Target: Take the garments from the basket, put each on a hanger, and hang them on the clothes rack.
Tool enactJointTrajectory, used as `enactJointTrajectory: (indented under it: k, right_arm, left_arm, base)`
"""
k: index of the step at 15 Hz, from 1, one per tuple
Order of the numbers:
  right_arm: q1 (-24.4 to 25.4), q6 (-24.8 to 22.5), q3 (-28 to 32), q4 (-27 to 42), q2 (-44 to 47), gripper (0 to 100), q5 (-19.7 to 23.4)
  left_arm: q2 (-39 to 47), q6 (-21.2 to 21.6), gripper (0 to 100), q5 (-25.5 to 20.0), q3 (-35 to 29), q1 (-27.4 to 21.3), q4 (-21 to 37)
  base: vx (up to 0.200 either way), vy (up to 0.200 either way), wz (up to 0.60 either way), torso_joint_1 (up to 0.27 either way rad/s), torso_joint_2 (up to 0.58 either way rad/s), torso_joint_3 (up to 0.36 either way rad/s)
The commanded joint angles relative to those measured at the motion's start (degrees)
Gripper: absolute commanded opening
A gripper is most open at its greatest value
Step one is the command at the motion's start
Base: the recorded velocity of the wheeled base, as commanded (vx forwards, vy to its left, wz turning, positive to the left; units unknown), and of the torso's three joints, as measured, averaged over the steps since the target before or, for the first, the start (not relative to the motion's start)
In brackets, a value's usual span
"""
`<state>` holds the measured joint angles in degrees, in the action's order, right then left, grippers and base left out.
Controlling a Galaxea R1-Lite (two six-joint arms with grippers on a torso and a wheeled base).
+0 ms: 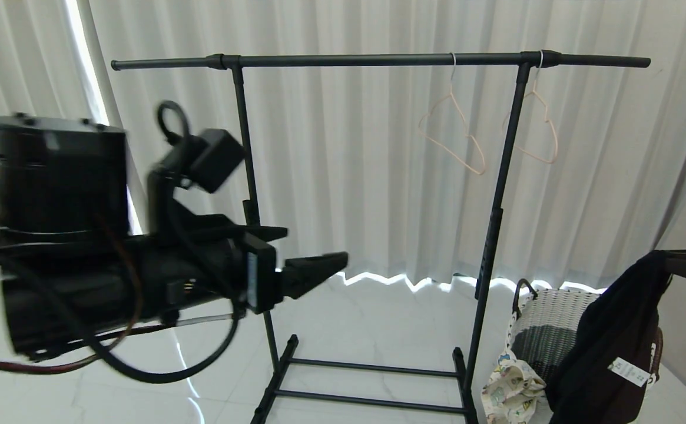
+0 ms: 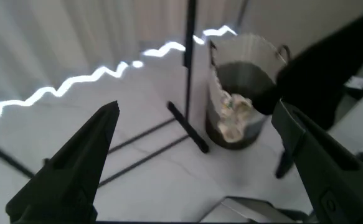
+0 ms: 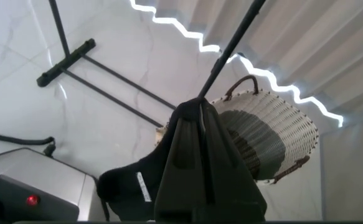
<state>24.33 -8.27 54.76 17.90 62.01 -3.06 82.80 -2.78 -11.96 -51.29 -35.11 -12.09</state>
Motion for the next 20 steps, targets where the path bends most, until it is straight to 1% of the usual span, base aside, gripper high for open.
enactJointTrajectory:
  k: [1, 2, 3, 4, 6, 8, 11, 12, 14, 15, 17, 18, 20]
  right_arm:
    - [0.01, 0.0, 0.17, -1.64, 1.88, 0, 0.6]
    - [0.1, 0.0, 0.35, -2.51, 1.97, 0, 1.3]
    - [0.19, -0.08, 0.35, -2.51, 1.97, 0, 2.01]
    - [0.63, -0.08, 0.7, -2.51, 1.88, 0, 2.44]
    - [1.77, -0.08, 1.58, -2.51, 2.06, 0, 2.44]
    - [1.86, 0.0, 1.84, -2.51, 1.97, 0, 2.44]
    - [1.86, 0.0, 1.84, -2.6, 1.97, 0, 2.44]
    - [2.12, 0.0, 1.84, -2.6, 1.88, 0, 2.44]
    - [2.3, 1.06, 1.84, -2.6, 1.44, 0, 2.44]
    - [2.3, 1.23, 1.75, -2.6, 1.27, 0, 2.44]
    - [2.3, 1.23, 1.75, -2.6, 0.92, 0, 2.44]
    - [2.3, 1.23, 1.75, -2.6, 0.92, 0, 2.44]
    - [3.09, 1.23, 1.84, -2.6, 0.83, 0, 2.44]
  left_arm:
    - [15.81, 0.23, 100, -6.32, -6.46, -4.79, -0.12]
    - [17.31, 0.49, 100, -10.28, -6.72, -4.88, -0.12]
    - [18.45, 0.93, 100, -13.0, -6.72, -4.88, -0.12]
    - [19.86, 1.2, 100, -15.11, -7.16, -5.5, -0.12]
    - [24.43, 1.2, 100, -17.84, -11.47, -7.52, -0.12]
    - [30.58, 1.2, 100, -17.92, -18.24, -9.89, -0.12]
    - [39.28, 1.37, 100, -18.01, -28.69, -12.18, -0.12]
    - [41.13, 1.37, 100, -18.01, -31.16, -12.97, -0.04]
    - [43.76, 1.99, 100, -18.01, -33.79, -14.55, -0.04]
    - [45.26, 3.39, 100, -18.01, -34.76, -14.99, -0.04]
    - [48.6, 8.58, 100, -18.01, -36.87, -15.43, -0.04]
    - [49.56, 9.81, 100, -18.01, -37.57, -15.43, -0.04]
    - [52.64, 10.07, 100, -18.01, -41.35, -15.34, -0.04]
  base:
    - [0.0, 0.0, 0.0, 0.0, 0.0, 0.0]
    - [0.0, 0.0, 0.0, 0.0, 0.0, 0.0]
    - [0.0, 0.0, 0.0, 0.0, 0.0, 0.0]
    - [0.0, 0.0, 0.0, 0.0, 0.0, 0.0]
    - [0.0, 0.0, 0.0, 0.0, 0.0, 0.0]
    - [0.0, 0.0, 0.0, 0.0, 0.0, 0.0]
    - [0.0, 0.0, 0.0, 0.0, 0.0, 0.0]
    - [0.0, 0.0, 0.0, 0.0, 0.0, 0.0]
    - [0.0, 0.0, 0.0, 0.0, 0.0, 0.0]
    - [0.0, 0.0, 0.0, 0.0, 0.0, 0.0]
    - [0.0, 0.0, 0.0, 0.0, 0.0, 0.0]
    - [0.0, 0.0, 0.0, 0.0, 0.0, 0.0]
    - [0.0, 0.0, 0.0, 0.0, 0.0, 0.0]
